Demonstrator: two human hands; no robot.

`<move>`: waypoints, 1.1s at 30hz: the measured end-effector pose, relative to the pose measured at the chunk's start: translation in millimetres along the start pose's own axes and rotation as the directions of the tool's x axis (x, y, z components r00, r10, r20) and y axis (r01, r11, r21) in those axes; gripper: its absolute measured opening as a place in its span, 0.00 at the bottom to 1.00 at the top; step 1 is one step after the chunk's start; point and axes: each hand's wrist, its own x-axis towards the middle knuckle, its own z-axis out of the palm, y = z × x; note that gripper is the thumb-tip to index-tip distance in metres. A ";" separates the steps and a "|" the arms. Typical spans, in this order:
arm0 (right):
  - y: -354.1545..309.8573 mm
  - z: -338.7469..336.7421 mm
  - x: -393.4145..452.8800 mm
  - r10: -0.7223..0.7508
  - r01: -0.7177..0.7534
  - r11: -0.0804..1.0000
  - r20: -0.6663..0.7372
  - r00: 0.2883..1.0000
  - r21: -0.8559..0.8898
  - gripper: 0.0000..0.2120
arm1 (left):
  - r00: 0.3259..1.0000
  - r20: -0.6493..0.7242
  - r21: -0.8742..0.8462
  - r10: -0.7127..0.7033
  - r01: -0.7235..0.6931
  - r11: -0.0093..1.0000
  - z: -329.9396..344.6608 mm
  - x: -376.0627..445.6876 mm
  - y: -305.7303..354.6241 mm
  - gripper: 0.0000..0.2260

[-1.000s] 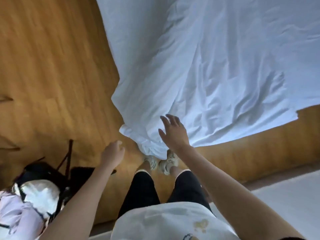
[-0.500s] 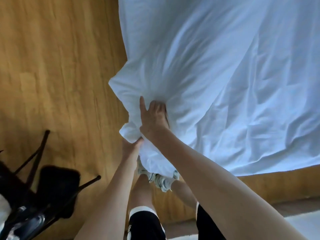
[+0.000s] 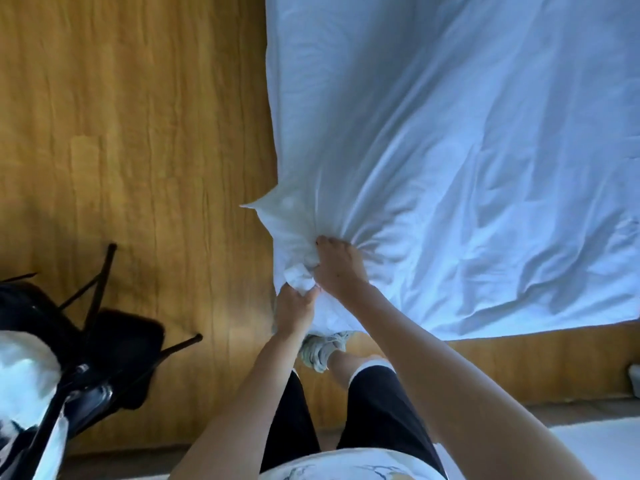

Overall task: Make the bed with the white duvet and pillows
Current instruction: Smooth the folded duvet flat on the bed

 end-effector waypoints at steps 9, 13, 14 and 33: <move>52.7 -92.5 -121.8 -0.056 0.071 0.971 -0.071 0.996 0.230 0.16 | 0.965 -0.138 0.060 0.224 -0.218 0.974 44.0 -151.3 31.9 0.13; 114.4 -106.6 -163.1 -0.077 0.114 0.943 -0.131 0.988 0.312 0.12 | 0.916 -0.220 0.084 0.337 -0.326 0.942 105.5 -203.1 43.4 0.08; 133.2 -108.0 -173.9 -0.080 0.124 0.932 -0.140 0.987 0.340 0.12 | 0.906 -0.237 0.096 0.352 -0.339 0.936 123.9 -213.6 41.9 0.08; 446.2 -127.0 -310.7 0.282 0.067 0.466 -0.219 0.934 0.882 0.09 | 0.622 -0.360 0.301 0.695 -0.628 0.718 398.5 -337.1 61.2 0.03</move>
